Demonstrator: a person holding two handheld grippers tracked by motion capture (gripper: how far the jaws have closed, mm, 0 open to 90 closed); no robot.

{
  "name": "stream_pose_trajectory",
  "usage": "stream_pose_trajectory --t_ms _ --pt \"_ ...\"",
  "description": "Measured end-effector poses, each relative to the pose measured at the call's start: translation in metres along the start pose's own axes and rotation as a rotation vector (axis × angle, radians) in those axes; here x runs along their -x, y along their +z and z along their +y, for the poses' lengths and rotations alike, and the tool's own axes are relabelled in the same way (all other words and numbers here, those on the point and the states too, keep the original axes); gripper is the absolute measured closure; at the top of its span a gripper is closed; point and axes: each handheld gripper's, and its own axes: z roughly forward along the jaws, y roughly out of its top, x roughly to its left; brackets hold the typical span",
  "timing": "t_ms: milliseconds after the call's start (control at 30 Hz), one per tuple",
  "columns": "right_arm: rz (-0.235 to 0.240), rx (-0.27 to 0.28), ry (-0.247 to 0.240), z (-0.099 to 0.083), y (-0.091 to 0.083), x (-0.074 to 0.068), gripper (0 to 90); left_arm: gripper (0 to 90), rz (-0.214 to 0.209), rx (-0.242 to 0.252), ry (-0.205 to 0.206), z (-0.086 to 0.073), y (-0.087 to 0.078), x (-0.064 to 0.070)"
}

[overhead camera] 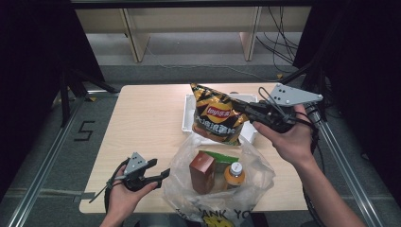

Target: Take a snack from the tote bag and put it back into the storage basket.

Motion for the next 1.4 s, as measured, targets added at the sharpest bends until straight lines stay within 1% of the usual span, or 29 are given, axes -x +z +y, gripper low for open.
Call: stream_pose_trajectory --t_ms 67,100,167,200,233,267,333,367,400,467,500,600,633,667,700,733,833,900,1000,1033,1100,1133,1167,1200,1233,1267,1300,1367,1400 --pt "-0.004 0.013 -0.019 0.002 0.0 0.001 90.0 35.3 0.001 -0.004 0.002 0.0 0.0 0.0" --pt "0.001 0.002 0.001 0.003 -0.001 0.0 90.0 35.3 0.0 -0.004 0.011 0.0 0.0 0.0" --pt "0.002 0.011 -0.003 0.005 -0.001 0.0 90.0 35.3 -0.001 -0.005 0.011 0.0 0.0 0.0" --pt "-0.014 0.018 -0.011 0.006 -0.002 0.001 90.0 35.3 -0.002 -0.005 0.014 0.0 0.0 0.0" --pt "-0.006 0.019 -0.015 0.007 -0.002 0.001 90.0 35.3 -0.004 -0.004 0.009 0.0 0.001 0.0" --pt "-0.012 0.026 -0.017 0.007 -0.002 0.001 90.0 35.3 0.002 -0.007 0.012 0.0 0.001 0.0" --pt "-0.007 0.019 -0.01 0.009 -0.003 0.001 90.0 35.3 0.001 -0.007 0.017 0.0 0.0 -0.001" --pt "-0.015 0.024 -0.019 0.01 -0.004 0.001 90.0 35.4 0.0 -0.007 0.009 0.0 0.001 0.0" --pt "-0.018 0.022 -0.028 0.011 -0.004 0.001 90.0 35.4 0.0 -0.008 0.015 0.0 0.001 0.0" --pt "-0.015 0.027 -0.014 0.012 -0.004 0.0 90.0 35.4 -0.002 -0.008 0.016 0.0 0.001 0.0" --pt "-0.014 0.031 -0.022 0.013 -0.004 0.0 90.0 35.4 0.001 -0.008 0.017 0.0 0.001 0.0" --pt "-0.018 0.037 -0.021 0.015 -0.004 0.0 90.0 35.3 0.0 -0.007 0.015 0.0 0.001 0.0" --pt "-0.019 0.042 -0.017 0.016 -0.004 0.0 90.0 35.3 0.001 -0.004 0.008 0.0 0.0 0.001" --pt "-0.018 0.033 -0.014 0.017 -0.004 0.0 90.0 35.3 0.002 -0.002 0.012 0.0 0.0 0.0" --pt "-0.027 0.034 -0.026 0.017 -0.004 0.001 90.0 35.3 -0.003 0.0 0.018 0.001 0.0 0.0" --pt "-0.025 0.035 -0.034 0.017 -0.004 0.002 90.0 35.3 -0.001 0.0 0.007 0.001 0.0 0.0" --pt "-0.026 0.036 -0.022 0.019 -0.003 0.002 90.0 35.3 -0.001 -0.001 0.007 0.0 0.0 -0.001" --pt "-0.035 0.048 -0.039 0.02 -0.003 0.004 90.0 35.4 -0.001 -0.001 0.007 0.0 0.0 -0.001" --pt "-0.03 0.049 -0.016 0.022 -0.003 0.004 90.0 35.5 0.0 0.004 0.004 0.0 0.0 -0.001" --pt "-0.041 0.059 -0.033 0.022 -0.003 0.005 90.0 35.6 0.0 0.004 0.004 0.0 0.0 -0.001" --pt "-0.035 0.053 -0.018 0.023 -0.004 0.005 90.0 35.6 -0.001 0.004 0.006 0.0 0.0 -0.001" --pt "-0.047 0.058 -0.028 0.023 -0.004 0.006 90.0 35.7 -0.002 0.003 0.006 0.0 0.0 -0.001" --pt "-0.044 0.057 -0.018 0.023 -0.004 0.006 90.0 35.7 -0.002 0.001 0.007 0.0 0.0 -0.001" --pt "-0.054 0.063 -0.032 0.023 -0.004 0.008 90.0 35.7 -0.002 -0.001 0.009 0.0 0.0 -0.001" --pt "-0.047 0.062 -0.011 0.023 -0.004 0.007 90.0 35.7 -0.003 0.001 0.009 0.0 0.0 -0.001" --pt "-0.054 0.06 -0.026 0.023 -0.004 0.009 90.0 35.7 -0.003 0.002 0.008 0.0 0.0 -0.001" --pt "-0.063 0.061 -0.021 0.023 -0.004 0.009 90.0 35.7 0.002 0.003 0.009 0.0 0.0 0.0" --pt "-0.064 0.061 -0.03 0.024 -0.003 0.012 90.0 35.8 0.0 0.01 0.014 0.0 -0.001 -0.001" --pt "-0.067 0.06 -0.017 0.024 -0.004 0.012 90.0 35.8 0.0 0.01 0.014 0.0 -0.001 -0.001"
